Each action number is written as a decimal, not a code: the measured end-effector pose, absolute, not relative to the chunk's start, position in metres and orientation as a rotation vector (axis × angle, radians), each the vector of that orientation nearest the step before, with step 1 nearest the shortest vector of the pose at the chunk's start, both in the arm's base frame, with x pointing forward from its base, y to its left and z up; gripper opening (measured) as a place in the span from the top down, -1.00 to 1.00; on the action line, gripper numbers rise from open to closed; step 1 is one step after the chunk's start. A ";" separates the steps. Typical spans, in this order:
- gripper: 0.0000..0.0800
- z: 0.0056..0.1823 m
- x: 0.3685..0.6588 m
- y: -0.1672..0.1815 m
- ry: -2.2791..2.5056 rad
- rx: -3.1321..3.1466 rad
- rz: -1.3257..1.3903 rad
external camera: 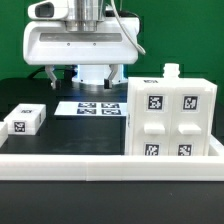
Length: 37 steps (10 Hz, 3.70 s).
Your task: Assemble cabinet
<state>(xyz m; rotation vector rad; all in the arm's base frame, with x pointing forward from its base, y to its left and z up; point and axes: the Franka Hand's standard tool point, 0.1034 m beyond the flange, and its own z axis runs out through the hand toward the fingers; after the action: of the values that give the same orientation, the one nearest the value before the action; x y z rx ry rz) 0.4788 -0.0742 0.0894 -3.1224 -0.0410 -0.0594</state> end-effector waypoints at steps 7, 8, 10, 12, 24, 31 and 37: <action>-0.99 0.065 0.447 -0.158 -0.131 -3.137 0.000; -0.99 0.061 0.442 -0.168 -0.122 -3.137 0.013; -0.99 0.056 0.437 -0.175 -0.107 -3.139 0.023; -0.99 0.049 0.435 -0.174 -0.113 -3.140 0.034; -0.40 0.010 0.417 -0.176 -0.124 -3.149 0.110; -0.40 0.025 0.422 -0.170 -0.133 -3.128 0.117; -0.40 0.128 0.466 -0.100 -0.031 -3.091 -0.039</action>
Offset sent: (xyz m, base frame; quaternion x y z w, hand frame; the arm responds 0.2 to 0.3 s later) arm -0.0110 -0.0463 -0.0117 -0.0139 0.0029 -0.0074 0.9999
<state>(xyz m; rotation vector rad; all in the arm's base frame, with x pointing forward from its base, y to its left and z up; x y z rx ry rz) 0.4659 -0.1003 0.1284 -3.0913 -0.0313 -0.0387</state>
